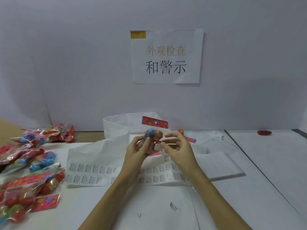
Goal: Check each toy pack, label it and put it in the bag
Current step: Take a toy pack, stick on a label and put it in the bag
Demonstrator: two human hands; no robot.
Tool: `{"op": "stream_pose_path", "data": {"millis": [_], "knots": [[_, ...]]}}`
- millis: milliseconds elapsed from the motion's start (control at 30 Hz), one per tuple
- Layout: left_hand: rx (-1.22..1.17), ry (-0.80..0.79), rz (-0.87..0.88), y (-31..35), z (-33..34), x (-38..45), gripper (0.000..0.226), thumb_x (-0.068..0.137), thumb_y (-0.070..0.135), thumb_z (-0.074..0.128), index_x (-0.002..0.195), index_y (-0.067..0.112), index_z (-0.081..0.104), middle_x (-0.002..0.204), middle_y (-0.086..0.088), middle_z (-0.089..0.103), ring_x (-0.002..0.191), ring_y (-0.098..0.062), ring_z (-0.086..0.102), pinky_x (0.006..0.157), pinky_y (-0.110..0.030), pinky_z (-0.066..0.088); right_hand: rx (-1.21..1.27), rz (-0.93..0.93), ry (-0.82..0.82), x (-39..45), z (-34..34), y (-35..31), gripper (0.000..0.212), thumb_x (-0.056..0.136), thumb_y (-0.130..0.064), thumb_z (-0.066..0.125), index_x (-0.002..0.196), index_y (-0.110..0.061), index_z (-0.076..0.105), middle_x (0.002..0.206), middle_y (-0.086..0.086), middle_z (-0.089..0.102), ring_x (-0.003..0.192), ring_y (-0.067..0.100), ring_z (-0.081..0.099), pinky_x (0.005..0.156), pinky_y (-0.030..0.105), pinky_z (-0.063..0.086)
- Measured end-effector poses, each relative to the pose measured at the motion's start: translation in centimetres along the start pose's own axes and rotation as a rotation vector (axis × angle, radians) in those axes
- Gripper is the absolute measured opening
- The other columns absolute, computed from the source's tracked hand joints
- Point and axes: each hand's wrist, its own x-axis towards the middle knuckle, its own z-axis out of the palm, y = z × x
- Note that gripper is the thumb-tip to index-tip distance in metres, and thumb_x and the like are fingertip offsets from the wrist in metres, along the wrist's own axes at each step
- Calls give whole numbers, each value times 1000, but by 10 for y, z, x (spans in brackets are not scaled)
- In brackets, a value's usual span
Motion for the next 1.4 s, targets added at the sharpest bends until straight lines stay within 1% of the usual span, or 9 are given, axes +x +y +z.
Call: {"op": "stream_pose_path", "data": {"millis": [200,333,633,733,867,1000,1067,1233,1400], "knots": [[-72,68,36,6,2,-1,47,92,47,67,121,10,68,108,-10,78,104,-29,76,91,-42,63,-140,-135,63,-5,5,-2,20,97,-32,70,116,-26,71,115,-13,71,99,0,68,84,14,58],[64,-44,141,6,3,-4,52,106,59,39,120,26,76,125,0,74,118,-19,69,102,-37,55,-7,-9,-122,-9,8,-9,38,93,-59,60,119,-33,69,116,-13,73,109,0,68,90,15,54],[160,86,172,3,-7,2,54,106,49,35,98,16,77,108,3,77,99,-21,70,89,-42,56,642,537,146,3,-33,-24,24,96,2,66,120,3,67,118,22,73,100,32,76,83,39,63],[105,70,161,-3,-11,3,57,103,56,41,93,12,75,102,-3,77,94,-31,66,82,-48,54,1041,343,237,2,-94,-46,15,90,0,69,104,3,76,118,24,71,99,31,74,76,35,65],[52,4,51,1,2,16,68,90,65,42,89,4,72,114,-20,70,98,-38,56,56,-25,59,1448,-337,542,-15,-184,-50,64,91,-50,69,140,-13,52,135,26,65,123,35,67,100,43,56],[316,-333,-65,12,66,13,84,63,95,62,98,23,85,162,-22,36,129,-45,44,88,-22,58,1134,-144,589,-10,-177,-37,64,96,-66,53,136,-16,56,114,19,75,104,31,72,89,41,57],[304,-200,12,8,42,11,73,70,96,53,87,33,83,141,-27,58,110,-38,55,72,-25,58,839,-37,499,-1,-140,-34,47,103,-52,51,123,-12,65,94,13,74,82,24,70,74,32,57],[636,96,422,-3,-4,-6,41,105,56,47,81,37,74,98,15,64,89,-8,62,66,-11,48,-100,-44,-89,-8,-40,-10,30,107,-37,50,97,-17,71,72,-1,70,60,18,64,59,28,53],[996,262,642,4,-10,-15,7,96,4,68,98,7,74,102,-8,62,101,-31,59,85,-38,52,-730,-138,-363,-21,-2,15,25,106,-36,51,98,-25,72,93,-8,75,82,13,67,81,36,54]]}}
